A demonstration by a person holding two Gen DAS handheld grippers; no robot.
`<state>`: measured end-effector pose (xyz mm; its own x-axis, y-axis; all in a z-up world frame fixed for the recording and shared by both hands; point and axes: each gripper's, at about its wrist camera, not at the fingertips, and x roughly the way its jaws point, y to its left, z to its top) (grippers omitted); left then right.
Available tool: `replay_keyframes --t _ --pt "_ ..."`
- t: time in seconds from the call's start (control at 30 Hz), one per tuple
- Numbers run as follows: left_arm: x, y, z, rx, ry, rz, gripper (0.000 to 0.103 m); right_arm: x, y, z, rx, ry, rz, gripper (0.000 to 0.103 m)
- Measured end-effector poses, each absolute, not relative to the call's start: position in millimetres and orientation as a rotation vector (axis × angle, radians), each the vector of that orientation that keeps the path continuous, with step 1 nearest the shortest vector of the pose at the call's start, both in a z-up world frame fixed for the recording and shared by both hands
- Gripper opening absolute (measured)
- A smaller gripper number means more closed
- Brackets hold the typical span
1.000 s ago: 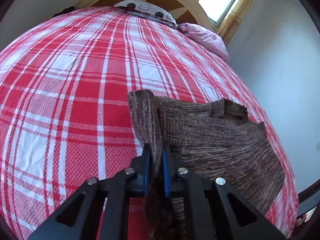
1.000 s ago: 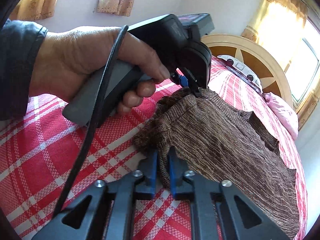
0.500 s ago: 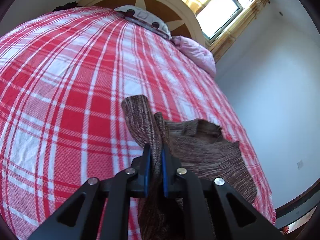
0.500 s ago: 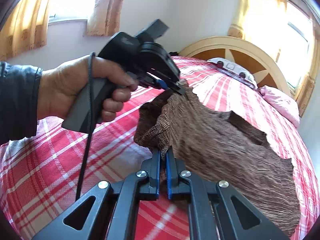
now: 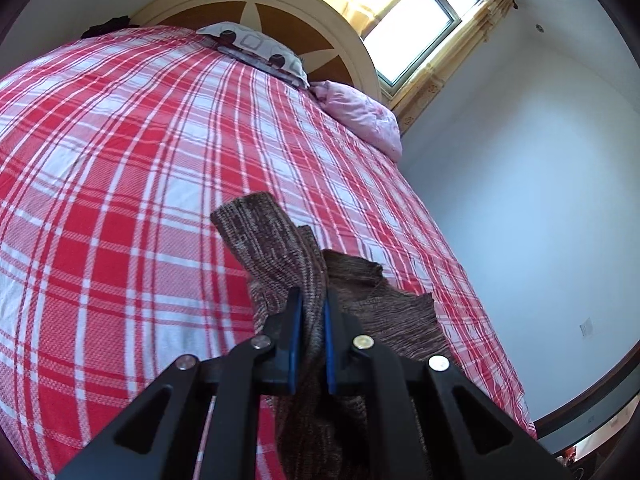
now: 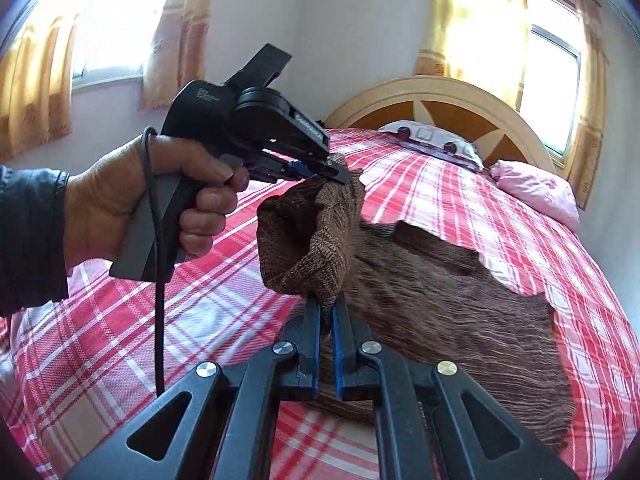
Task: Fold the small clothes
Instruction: 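Lift the folded edge with both tools and fold it over the rest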
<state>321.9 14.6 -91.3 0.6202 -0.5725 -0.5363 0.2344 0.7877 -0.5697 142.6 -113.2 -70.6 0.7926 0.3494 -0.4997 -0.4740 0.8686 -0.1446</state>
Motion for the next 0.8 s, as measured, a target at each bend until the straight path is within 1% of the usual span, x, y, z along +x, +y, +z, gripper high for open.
replay_keyframes --t 0.37,0.8 --pt "335 -45 -66 -0.42 0.752 -0.554 0.01 150 -188 -58 -0.135 0.489 0.386 0.004" --pt "346 -127 -73 -0.355 0.793 -0.633 0.01 153 -261 -72 -0.007 0.545 0.298 0.004"
